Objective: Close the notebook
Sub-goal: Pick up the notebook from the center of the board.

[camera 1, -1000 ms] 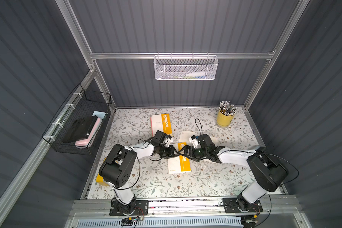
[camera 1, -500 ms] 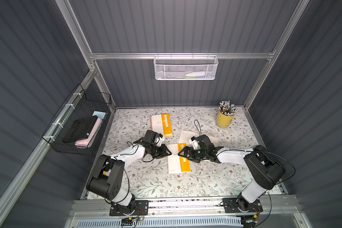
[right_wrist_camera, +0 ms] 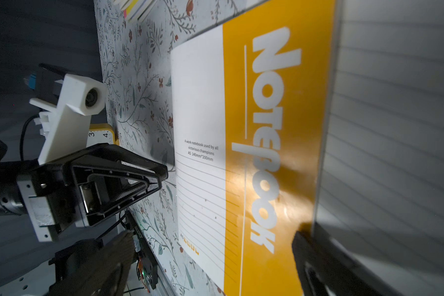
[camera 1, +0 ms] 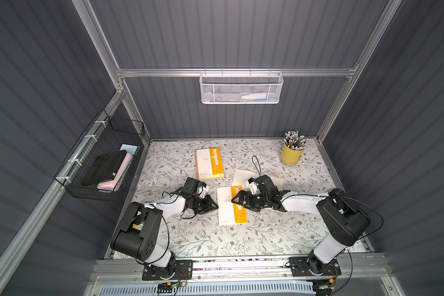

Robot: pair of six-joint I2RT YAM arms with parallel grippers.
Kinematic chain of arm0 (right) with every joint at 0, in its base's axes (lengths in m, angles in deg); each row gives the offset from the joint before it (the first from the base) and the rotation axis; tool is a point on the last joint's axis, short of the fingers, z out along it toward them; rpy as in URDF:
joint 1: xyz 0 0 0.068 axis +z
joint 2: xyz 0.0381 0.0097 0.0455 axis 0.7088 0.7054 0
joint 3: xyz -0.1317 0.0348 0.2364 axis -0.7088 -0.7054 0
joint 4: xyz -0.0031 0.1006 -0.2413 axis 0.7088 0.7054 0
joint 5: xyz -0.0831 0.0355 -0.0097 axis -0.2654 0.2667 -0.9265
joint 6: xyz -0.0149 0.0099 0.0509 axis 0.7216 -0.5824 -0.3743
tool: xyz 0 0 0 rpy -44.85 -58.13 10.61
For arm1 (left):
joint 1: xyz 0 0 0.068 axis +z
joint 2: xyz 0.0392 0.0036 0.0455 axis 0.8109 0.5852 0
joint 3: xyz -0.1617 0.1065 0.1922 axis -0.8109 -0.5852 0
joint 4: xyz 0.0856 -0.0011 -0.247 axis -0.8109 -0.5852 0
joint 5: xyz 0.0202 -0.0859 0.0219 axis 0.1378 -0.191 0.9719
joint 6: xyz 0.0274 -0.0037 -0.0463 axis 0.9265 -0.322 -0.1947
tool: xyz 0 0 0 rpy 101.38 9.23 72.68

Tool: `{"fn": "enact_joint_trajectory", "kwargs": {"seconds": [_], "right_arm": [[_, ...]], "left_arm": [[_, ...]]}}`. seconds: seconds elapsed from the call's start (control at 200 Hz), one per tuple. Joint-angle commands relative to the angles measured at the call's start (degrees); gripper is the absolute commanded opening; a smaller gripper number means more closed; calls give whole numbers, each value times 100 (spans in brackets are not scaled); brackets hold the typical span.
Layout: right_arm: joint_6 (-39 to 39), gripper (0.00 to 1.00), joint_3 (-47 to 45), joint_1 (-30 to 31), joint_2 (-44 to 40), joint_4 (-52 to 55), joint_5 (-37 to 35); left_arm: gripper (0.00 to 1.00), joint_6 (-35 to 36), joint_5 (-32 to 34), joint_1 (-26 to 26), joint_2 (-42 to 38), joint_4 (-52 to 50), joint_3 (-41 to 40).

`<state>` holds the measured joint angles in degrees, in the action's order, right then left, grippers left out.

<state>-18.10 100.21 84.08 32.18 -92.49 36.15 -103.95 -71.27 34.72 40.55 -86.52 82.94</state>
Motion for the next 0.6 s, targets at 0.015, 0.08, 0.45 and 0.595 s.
{"fn": "enact_joint_trajectory", "kwargs": {"seconds": [0.015, 0.08, 0.45, 0.595], "right_arm": [[83, 99, -86, -9, 31, 95, -51], [88, 99, -86, -14, 31, 103, -50], [123, 99, -86, -10, 16, 138, -53], [140, 99, -95, -14, -1, 158, -71]], "left_arm": [[26, -177, -137, 72, -54, 476, -237], [27, -243, -158, 83, -45, 693, -337], [28, -399, -224, 106, 231, 1161, -429], [27, -472, -301, 110, 336, 1388, -500]]}}
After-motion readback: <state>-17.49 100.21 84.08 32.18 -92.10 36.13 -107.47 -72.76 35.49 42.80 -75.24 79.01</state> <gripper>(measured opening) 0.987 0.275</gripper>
